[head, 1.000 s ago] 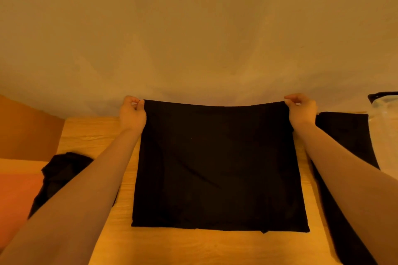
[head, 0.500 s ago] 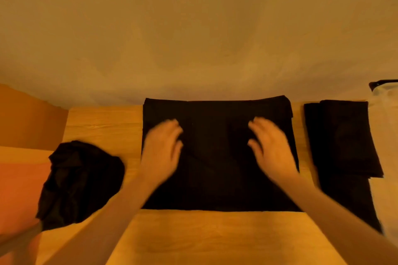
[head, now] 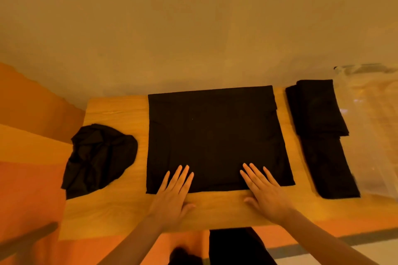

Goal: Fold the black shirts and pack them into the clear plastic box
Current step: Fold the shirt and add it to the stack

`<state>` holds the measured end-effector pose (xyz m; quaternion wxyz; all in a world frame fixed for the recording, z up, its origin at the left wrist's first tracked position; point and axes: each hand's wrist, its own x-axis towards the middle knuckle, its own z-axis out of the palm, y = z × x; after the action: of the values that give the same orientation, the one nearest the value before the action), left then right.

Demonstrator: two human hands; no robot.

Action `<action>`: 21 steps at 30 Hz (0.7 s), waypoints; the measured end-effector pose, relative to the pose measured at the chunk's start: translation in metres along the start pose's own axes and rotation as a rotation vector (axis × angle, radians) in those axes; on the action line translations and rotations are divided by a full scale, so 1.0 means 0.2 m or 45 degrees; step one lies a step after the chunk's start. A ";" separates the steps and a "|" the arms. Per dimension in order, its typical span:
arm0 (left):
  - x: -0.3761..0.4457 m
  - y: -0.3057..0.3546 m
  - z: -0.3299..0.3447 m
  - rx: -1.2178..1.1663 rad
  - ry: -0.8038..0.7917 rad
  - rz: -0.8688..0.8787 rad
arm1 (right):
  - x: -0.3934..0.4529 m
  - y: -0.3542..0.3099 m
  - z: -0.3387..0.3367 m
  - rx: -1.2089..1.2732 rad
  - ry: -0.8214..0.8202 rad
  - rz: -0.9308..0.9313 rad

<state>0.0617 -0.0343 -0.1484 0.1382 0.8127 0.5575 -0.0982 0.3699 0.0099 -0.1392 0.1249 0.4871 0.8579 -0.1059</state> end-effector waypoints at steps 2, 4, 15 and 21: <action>-0.09 0.04 0.03 -0.016 -0.022 0.009 | -0.08 -0.05 0.04 0.011 -0.009 -0.011; -0.17 0.07 0.05 -0.037 -0.038 0.026 | -0.18 -0.11 0.07 0.028 -0.029 -0.032; -0.43 0.14 0.16 0.045 0.121 0.106 | -0.46 -0.23 0.21 0.039 0.121 0.018; -0.42 0.11 0.08 0.013 0.229 0.142 | -0.42 -0.23 0.17 -0.019 0.297 0.019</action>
<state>0.0522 -0.1205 -0.1344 0.0885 0.8487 0.5210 -0.0197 0.3752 -0.0925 -0.1414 0.0286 0.5015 0.8637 -0.0412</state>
